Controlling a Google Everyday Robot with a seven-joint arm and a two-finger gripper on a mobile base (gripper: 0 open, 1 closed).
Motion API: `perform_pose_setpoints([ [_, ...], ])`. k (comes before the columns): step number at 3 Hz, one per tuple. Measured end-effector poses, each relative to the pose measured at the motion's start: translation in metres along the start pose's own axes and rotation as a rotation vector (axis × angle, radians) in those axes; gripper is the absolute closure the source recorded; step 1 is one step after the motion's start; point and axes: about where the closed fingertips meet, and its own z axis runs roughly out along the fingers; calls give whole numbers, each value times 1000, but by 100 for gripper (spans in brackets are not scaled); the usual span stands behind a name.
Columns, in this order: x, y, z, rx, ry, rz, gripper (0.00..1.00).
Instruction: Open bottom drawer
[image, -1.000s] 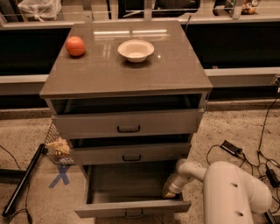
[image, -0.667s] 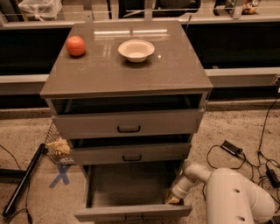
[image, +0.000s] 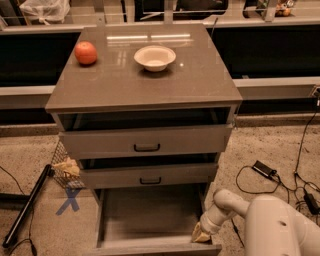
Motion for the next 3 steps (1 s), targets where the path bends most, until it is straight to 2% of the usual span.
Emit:
perform_pose_setpoints([
  [2, -17, 51, -13, -14, -23, -23, 100],
  [3, -33, 71, -25, 12, -19, -69, 100],
])
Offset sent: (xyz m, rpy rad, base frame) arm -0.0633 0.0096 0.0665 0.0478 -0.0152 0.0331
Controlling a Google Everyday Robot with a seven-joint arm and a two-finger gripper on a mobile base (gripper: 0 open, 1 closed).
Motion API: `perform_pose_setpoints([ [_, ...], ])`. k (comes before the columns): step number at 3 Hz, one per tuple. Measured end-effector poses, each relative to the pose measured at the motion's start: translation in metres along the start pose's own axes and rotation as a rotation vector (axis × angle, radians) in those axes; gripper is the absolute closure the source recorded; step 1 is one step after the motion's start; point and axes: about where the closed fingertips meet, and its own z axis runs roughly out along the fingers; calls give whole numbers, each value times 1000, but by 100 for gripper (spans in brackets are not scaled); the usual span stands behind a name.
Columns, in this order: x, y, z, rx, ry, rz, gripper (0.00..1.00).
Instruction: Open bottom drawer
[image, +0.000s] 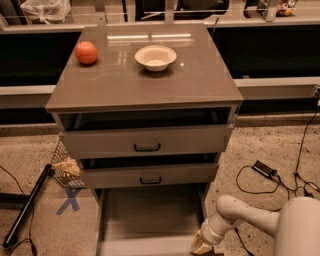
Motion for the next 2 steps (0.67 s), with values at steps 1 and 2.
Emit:
perform_pose_setpoints([
  [1, -18, 13, -27, 152, -49, -68, 100],
  [2, -39, 31, -68, 323, -86, -113, 100],
])
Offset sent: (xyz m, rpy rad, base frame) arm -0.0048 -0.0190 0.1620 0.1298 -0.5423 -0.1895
